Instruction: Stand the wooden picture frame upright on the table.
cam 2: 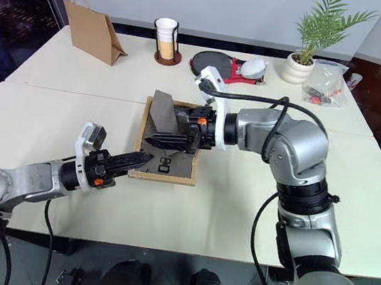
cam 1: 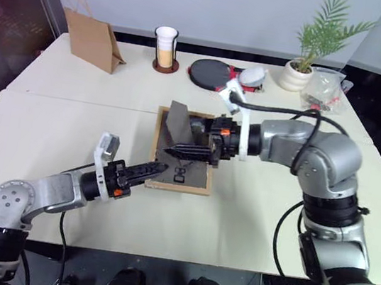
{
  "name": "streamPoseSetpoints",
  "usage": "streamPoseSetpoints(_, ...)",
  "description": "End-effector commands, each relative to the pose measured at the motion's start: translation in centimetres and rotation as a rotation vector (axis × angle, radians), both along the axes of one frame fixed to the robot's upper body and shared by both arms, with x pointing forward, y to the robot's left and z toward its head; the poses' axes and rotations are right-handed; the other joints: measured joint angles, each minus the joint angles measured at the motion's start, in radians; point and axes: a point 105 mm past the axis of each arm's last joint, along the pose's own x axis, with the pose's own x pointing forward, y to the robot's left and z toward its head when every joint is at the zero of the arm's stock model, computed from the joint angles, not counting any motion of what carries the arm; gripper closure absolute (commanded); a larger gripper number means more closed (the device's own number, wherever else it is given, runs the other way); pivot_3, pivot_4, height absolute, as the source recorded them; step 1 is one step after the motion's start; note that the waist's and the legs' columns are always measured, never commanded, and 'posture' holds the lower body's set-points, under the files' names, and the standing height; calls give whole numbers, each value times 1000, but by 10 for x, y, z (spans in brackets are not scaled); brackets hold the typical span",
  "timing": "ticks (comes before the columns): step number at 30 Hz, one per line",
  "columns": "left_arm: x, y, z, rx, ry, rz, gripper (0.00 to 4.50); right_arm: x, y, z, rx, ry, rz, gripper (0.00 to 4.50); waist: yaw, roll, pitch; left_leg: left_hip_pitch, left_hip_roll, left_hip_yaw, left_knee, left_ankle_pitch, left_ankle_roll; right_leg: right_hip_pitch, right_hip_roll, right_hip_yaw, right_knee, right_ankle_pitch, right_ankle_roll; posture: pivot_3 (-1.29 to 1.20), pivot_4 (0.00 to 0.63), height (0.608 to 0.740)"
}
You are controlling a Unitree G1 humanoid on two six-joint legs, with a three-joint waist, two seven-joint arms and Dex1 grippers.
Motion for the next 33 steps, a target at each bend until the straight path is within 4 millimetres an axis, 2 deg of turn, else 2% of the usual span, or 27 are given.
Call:
streamPoseSetpoints(1,3,1,14,-37,-41,3,3465,-14,-2,20,34,-63,34,30,0,0,0,0,0,0,0,0,0,0,0,0,0,0,0,0,150,740)
streamPoseSetpoints(6,6,2,15,-38,-41,11,3465,-17,-6,24,60,-47,20,30,-2,0,0,0,0,0,0,0,0,0,0,0,0,-1,-2,0,150,740)
streamPoseSetpoints(10,4,0,19,-44,-52,2,3465,1,-21,24,42,-123,-104,30,-1,0,0,0,0,0,-1,0,0,0,0,0,0,-1,-2,0,150,740)
streamPoseSetpoints(13,1,-2,24,-51,-70,-9,3465,12,-54,10,-143,-309,-181,30,11,0,0,-1,-1,0,0,0,1,0,0,0,-2,-1,-2,0,150,740)
streamPoseSetpoints(17,-1,-1,26,-54,-81,-8,3465,23,-92,10,-322,-656,-194,30,2,-1,0,-1,-2,2,0,-2,4,2,-2,0,-7,-2,-2,0,150,740)
streamPoseSetpoints(19,-2,-1,26,-57,-82,-7,3465,36,-99,12,-411,-952,-205,30,-7,-1,0,-1,-2,4,0,-3,5,2,0,1,-7,-1,0,0,150,740)
streamPoseSetpoints(21,-2,-1,26,-61,-83,-9,3465,40,-96,4,-507,-1262,-119,30,-9,0,1,0,-1,5,0,-3,4,2,5,3,-7,0,1,0,150,740)
streamPoseSetpoints(24,-2,-1,25,-66,-79,-13,3465,45,-85,-9,-535,-1594,-3,30,-8,0,1,1,1,5,0,-1,2,2,10,4,-7,0,1,0,150,740)
streamPoseSetpoints(27,-1,-1,24,-67,-74,-18,3465,41,-68,-21,-439,-1744,92,30,-6,-1,1,1,1,5,0,1,-2,0,11,7,-3,0,1,0,150,740)
streamPoseSetpoints(29,-1,-1,24,-66,-71,-23,3465,41,-57,-27,-382,-1799,130,30,-5,-1,1,1,1,5,0,5,-8,-1,11,8,-1,0,1,0,150,740)
streamPoseSetpoints(33,-2,-3,24,-63,-71,-32,3465,42,-37,-31,-300,-1893,188,30,-2,-1,1,1,2,4,0,5,-9,-1,11,8,-1,0,1,0,150,740)
